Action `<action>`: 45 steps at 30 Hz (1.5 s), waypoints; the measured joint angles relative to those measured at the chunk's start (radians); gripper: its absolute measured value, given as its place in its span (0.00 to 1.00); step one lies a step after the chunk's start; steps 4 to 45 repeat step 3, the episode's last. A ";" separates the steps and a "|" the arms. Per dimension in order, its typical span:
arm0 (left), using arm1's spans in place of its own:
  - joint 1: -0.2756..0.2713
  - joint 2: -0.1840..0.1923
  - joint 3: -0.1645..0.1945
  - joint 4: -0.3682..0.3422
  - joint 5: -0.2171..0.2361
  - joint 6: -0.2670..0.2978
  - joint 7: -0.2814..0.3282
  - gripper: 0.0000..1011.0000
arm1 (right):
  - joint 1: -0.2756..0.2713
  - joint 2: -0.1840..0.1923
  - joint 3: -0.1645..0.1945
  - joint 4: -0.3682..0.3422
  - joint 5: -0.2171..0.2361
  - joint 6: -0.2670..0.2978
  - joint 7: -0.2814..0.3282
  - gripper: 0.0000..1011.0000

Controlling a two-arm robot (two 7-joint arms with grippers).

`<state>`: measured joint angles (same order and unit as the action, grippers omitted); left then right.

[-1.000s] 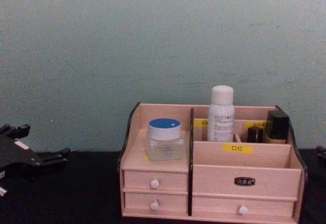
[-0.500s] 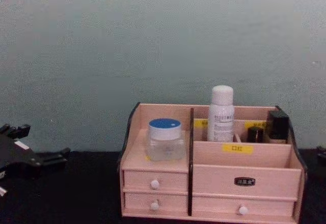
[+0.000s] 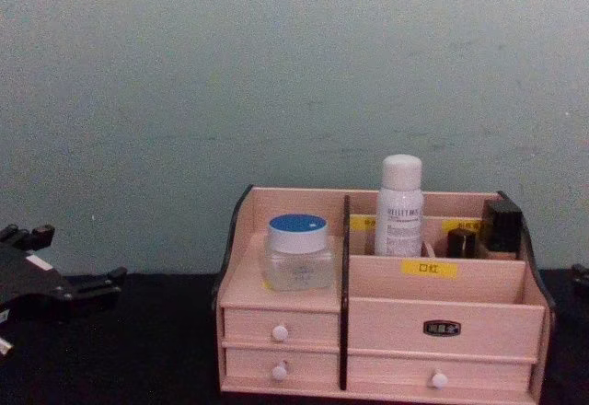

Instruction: Pick up the facial cleanser and watermelon frost from the table and place them into the tiered storage box.

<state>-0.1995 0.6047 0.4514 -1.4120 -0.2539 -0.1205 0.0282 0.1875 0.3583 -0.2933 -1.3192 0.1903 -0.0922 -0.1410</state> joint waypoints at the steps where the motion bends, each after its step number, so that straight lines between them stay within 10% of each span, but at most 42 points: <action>1: 0.000 0.000 0.000 0.000 0.000 0.000 0.000 0.99 | 0.000 0.000 0.000 0.000 0.000 0.000 0.000 0.99; 45: 0.000 0.000 0.000 0.000 0.000 0.000 0.000 0.99 | 0.000 0.000 0.000 0.000 0.000 0.000 0.000 0.99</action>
